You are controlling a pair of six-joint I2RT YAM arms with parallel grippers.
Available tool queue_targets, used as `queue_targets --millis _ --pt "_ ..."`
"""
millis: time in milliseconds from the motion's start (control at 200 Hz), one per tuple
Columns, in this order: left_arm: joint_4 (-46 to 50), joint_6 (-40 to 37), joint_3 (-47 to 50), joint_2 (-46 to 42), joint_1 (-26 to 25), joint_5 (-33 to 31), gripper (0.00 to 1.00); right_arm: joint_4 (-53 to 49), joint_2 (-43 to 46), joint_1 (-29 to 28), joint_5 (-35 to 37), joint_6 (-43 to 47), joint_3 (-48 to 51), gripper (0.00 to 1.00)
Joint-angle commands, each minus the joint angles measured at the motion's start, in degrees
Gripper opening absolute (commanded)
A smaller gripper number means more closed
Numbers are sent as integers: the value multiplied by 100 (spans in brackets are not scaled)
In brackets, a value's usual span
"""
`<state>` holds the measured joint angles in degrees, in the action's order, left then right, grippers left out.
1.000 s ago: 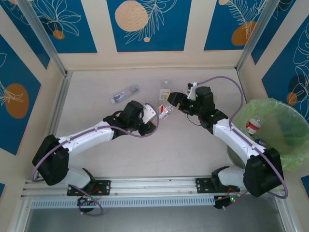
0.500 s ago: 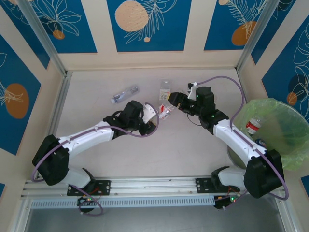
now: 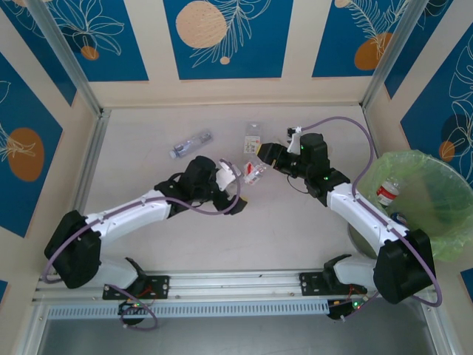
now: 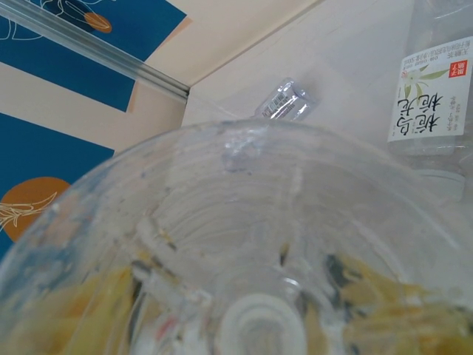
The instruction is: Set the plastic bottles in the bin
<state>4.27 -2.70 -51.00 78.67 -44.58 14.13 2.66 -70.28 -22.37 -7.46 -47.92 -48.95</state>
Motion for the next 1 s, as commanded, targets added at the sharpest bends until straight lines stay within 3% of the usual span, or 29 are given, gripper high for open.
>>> queue_targets --millis 0,140,325,630,995 --pt "-611 165 241 -431 103 336 100 -148 172 30 85 201 8 54" --pt "-1175 515 601 -812 340 359 100 -318 247 44 169 364 -74 53" --pt "-1787 948 1003 -1292 565 -129 100 -526 356 63 359 586 -176 53" --pt "-1808 1498 1180 -1551 601 -2373 100 -644 442 102 437 742 -253 53" --pt "-1553 1688 851 -949 598 -2398 100 -1270 913 162 969 1522 -685 53"
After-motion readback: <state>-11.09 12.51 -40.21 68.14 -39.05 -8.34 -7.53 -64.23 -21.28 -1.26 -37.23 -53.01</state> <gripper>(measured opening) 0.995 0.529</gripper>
